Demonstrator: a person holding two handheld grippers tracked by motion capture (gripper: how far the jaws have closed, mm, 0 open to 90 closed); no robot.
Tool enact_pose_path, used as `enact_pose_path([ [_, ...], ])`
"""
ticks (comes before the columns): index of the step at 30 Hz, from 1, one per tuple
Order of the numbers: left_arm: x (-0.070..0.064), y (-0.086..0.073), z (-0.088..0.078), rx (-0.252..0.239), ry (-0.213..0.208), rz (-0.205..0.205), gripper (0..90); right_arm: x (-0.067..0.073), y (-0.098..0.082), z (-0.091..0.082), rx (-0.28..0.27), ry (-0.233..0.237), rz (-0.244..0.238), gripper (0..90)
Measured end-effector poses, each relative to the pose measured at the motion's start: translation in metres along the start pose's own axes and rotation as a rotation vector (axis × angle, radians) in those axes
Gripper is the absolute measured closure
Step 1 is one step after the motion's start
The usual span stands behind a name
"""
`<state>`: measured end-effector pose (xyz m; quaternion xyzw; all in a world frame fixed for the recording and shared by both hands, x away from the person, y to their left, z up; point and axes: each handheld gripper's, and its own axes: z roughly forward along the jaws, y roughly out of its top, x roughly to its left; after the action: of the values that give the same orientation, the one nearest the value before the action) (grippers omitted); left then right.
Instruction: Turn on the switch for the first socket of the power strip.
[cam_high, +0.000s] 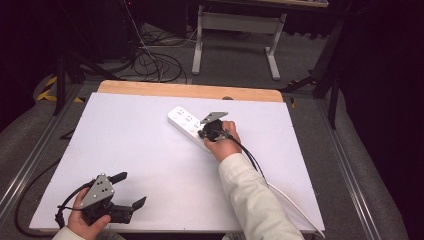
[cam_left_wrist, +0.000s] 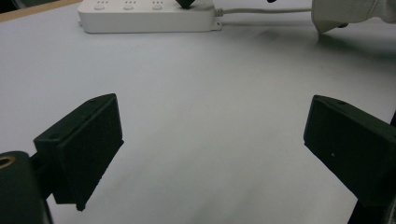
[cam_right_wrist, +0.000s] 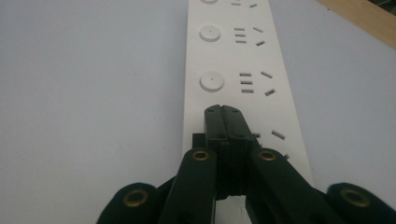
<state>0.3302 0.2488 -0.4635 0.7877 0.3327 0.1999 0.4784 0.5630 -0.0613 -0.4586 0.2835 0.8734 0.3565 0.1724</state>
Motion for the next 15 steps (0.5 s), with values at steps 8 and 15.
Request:
enact_pose_path([
  [8, 0.001, 0.001, 0.002, 0.001, -0.003, 0.0, 5.4, 0.001, 0.012, -0.018, -0.147, 0.033, 0.017, 90.0],
  [15, 0.001, 0.001, 0.002, 0.003, 0.0, 0.007, 5.4, 0.003, 0.015, -0.035, -0.18, 0.035, 0.007, 90.0],
])
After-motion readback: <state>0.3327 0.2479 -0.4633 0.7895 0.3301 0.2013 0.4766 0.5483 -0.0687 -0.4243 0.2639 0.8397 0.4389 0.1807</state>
